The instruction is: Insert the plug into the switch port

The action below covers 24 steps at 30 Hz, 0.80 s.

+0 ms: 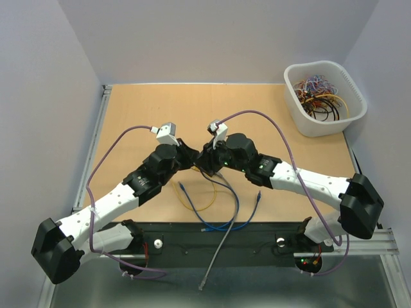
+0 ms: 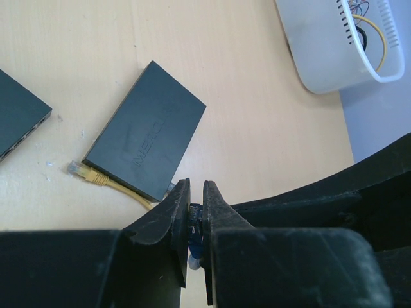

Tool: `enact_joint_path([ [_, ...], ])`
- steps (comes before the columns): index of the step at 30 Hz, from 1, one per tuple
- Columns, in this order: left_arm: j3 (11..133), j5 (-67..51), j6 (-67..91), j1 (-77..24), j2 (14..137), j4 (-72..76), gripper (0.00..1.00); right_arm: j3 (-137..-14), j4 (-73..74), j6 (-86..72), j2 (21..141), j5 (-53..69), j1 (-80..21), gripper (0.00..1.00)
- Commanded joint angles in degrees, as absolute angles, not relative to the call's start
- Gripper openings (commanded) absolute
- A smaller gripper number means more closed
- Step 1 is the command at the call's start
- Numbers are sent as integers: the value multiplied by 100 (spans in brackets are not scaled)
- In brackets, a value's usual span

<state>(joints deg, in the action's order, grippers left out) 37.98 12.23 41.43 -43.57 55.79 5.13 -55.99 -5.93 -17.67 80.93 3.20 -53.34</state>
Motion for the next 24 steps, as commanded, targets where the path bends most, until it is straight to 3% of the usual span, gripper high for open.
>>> enact_joint_path([
  [1,3964,1151,4166,-4351,5572,826,0,-5897,-800,-1767,8252,53,-5370,35],
  [13,3876,1090,4184,-4351,5502,896,0,-5862,-975,-1934,8306,79,-5370,31],
  [21,3744,967,4175,-4351,5371,1054,0,-5546,-1309,-2109,8069,-492,-5370,7],
  [22,3727,949,4166,-4351,5361,1081,7,-5511,-1327,-2127,8034,-588,-5370,5],
  [23,3709,941,4123,-4351,5344,1125,22,-5389,-1318,-2179,7946,-737,-5370,2],
  [24,3674,940,4113,-4342,5318,1134,30,-5336,-1318,-2180,7902,-912,-5361,1],
])
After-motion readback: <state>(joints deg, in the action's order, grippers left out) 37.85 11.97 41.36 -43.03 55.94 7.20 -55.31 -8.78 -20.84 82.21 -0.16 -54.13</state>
